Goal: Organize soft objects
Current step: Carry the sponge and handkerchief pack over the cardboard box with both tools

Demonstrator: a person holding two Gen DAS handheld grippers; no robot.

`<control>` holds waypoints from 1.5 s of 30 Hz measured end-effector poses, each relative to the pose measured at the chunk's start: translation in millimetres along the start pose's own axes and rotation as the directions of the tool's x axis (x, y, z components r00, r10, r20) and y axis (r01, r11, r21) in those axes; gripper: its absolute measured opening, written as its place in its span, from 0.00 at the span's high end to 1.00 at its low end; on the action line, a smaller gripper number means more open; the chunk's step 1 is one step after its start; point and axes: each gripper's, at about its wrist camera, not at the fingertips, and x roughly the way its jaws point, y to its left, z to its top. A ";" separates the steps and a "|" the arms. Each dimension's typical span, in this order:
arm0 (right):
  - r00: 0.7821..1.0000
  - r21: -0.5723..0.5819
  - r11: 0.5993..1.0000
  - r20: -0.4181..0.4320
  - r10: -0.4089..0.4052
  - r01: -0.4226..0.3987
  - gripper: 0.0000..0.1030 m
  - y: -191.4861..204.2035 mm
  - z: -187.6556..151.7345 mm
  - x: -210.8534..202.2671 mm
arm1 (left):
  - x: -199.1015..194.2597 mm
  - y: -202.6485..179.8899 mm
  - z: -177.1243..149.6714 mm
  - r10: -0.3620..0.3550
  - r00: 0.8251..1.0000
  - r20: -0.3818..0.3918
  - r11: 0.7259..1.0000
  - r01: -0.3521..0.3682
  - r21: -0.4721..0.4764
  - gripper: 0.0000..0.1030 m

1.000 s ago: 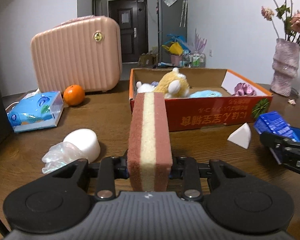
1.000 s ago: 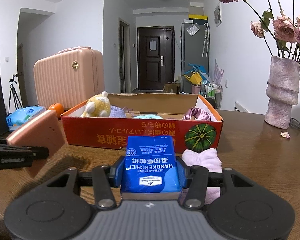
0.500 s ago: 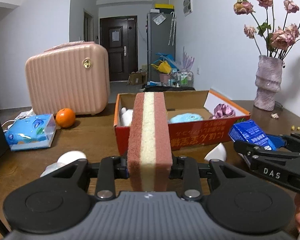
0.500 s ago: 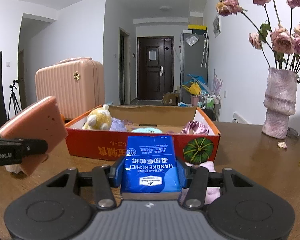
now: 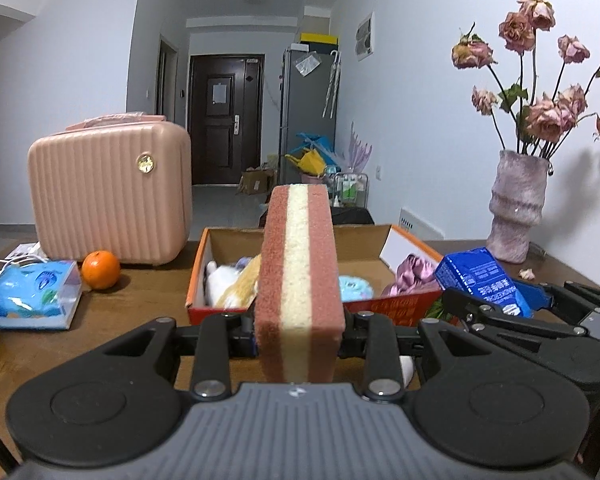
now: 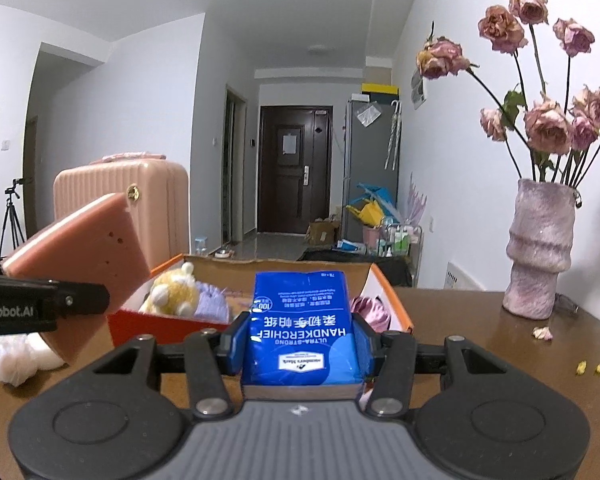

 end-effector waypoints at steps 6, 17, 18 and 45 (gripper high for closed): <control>1.000 -0.008 1.000 0.022 -0.020 0.020 0.51 -4.1 8.6 6.7 | 12.9 -9.0 13.6 -0.008 1.000 0.029 1.000 0.009 -0.012 0.70; 0.997 0.032 0.999 0.072 -0.033 0.031 0.51 -19.2 31.5 27.0 | 45.0 -15.1 34.2 0.000 0.998 0.060 0.999 0.002 -0.036 0.70; 0.997 0.033 0.999 0.076 -0.035 0.032 0.51 -20.2 33.2 29.8 | 49.5 -15.2 36.2 0.000 0.998 0.060 0.999 0.003 -0.038 0.69; 0.998 -0.069 0.996 -0.027 -0.060 0.058 0.51 -33.3 55.5 143.6 | 163.3 -8.8 52.6 0.024 1.000 -0.002 1.000 -0.024 -0.019 0.69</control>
